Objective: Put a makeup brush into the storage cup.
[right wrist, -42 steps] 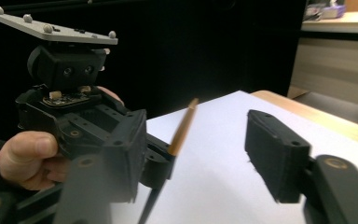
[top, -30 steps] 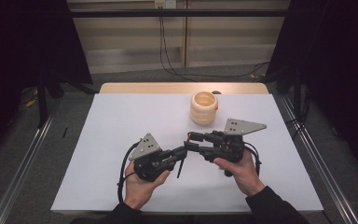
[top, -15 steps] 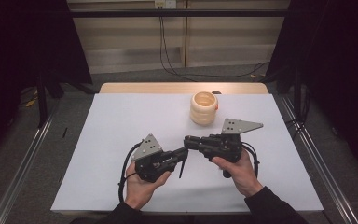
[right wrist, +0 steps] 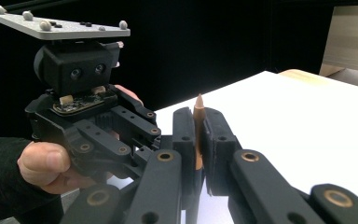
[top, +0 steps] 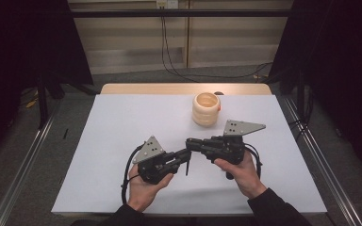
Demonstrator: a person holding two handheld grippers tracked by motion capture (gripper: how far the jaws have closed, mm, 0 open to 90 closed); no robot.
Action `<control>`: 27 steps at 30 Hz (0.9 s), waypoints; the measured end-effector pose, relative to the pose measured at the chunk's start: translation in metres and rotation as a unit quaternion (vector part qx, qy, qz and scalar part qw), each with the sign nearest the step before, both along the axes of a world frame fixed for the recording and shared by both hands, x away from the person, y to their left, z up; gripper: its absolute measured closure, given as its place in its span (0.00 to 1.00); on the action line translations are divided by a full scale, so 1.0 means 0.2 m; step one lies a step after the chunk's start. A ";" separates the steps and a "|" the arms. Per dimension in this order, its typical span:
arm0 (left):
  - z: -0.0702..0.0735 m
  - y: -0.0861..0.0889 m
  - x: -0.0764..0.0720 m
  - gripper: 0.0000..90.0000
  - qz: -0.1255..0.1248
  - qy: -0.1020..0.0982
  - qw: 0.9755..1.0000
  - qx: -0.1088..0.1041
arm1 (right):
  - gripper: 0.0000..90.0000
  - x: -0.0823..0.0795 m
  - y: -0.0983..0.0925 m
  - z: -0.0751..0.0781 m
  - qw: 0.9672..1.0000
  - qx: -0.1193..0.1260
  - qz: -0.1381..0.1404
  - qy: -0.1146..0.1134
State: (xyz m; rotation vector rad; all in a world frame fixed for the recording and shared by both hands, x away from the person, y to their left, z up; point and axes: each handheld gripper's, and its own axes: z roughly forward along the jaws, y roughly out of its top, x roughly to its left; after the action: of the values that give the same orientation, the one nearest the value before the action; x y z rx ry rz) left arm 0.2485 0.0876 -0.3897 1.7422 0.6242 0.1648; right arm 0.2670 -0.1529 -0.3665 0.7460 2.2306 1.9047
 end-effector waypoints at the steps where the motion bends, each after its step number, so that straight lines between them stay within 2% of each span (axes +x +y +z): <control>1: 0.00 0.00 0.00 0.90 0.001 -0.002 1.000 0.001 | 0.94 0.00 0.00 0.00 1.000 0.000 0.000 0.000; 2: 0.00 0.01 0.00 0.84 0.005 -0.005 1.000 -0.004 | 0.94 0.00 0.00 0.00 1.000 0.002 -0.001 -0.001; 4: 0.00 0.01 0.01 0.78 0.008 -0.009 1.000 -0.005 | 0.94 0.00 0.00 0.00 1.000 0.002 0.000 -0.005; 5: 0.00 0.01 0.01 0.74 0.014 -0.012 1.000 -0.004 | 0.94 0.00 0.00 0.01 1.000 0.001 -0.001 -0.006; 6: 0.00 0.01 0.00 0.68 0.032 -0.013 0.999 0.003 | 0.94 0.00 0.00 0.01 1.000 0.001 -0.001 -0.007; 7: 0.00 0.01 0.00 0.63 0.032 -0.013 0.999 0.003 | 0.94 0.00 0.00 0.01 1.000 0.001 -0.001 -0.007; 8: 0.00 0.01 0.00 0.63 0.035 -0.015 0.999 0.005 | 0.94 0.00 -0.01 0.01 1.000 0.001 -0.006 -0.009; 9: 0.00 0.01 0.01 0.58 0.037 -0.014 0.999 0.002 | 0.94 0.00 -0.01 0.01 1.000 0.002 -0.005 -0.009; 10: 0.00 0.01 0.01 0.47 0.036 -0.014 0.999 0.001 | 0.94 0.00 -0.01 0.01 1.000 0.001 -0.007 -0.009; 11: 0.00 0.02 0.01 0.47 0.049 -0.015 0.999 0.011 | 0.94 0.00 -0.01 0.01 1.000 0.001 -0.007 -0.009; 12: 0.00 0.02 0.01 0.38 0.051 -0.008 0.999 0.008 | 0.94 0.00 -0.02 0.01 1.000 0.003 -0.007 -0.012; 13: 0.00 0.02 0.02 0.38 0.054 -0.005 0.999 0.009 | 0.94 0.00 -0.02 0.01 1.000 0.003 -0.007 -0.012; 15: 0.00 0.03 0.03 0.25 0.057 -0.007 0.998 0.016 | 0.94 -0.01 -0.02 0.01 1.000 0.004 -0.005 -0.013; 21: 0.00 0.03 0.04 0.13 0.064 -0.023 0.997 0.027 | 0.94 -0.01 -0.02 0.02 1.000 0.001 -0.007 -0.018; 22: 0.00 0.04 0.04 0.12 0.068 -0.032 0.997 0.027 | 0.94 -0.01 -0.02 0.02 1.000 0.001 -0.007 -0.019; 24: -0.01 0.03 0.04 0.07 0.082 -0.062 0.994 0.033 | 0.94 -0.01 -0.03 0.02 1.000 0.001 -0.011 -0.021; 25: -0.01 0.04 0.04 0.05 0.077 -0.066 0.994 0.029 | 0.94 0.00 -0.04 0.02 1.000 0.002 -0.013 -0.022; 27: -0.01 0.04 0.04 0.04 0.083 -0.059 0.994 0.028 | 0.94 0.00 -0.04 0.02 1.000 0.002 -0.014 -0.023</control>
State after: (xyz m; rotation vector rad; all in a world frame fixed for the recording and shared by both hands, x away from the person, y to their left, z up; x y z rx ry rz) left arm 0.2573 0.0959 -0.3909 1.7194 0.6817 0.4012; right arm 0.2662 -0.1609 -0.3621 0.7241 2.1788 1.8938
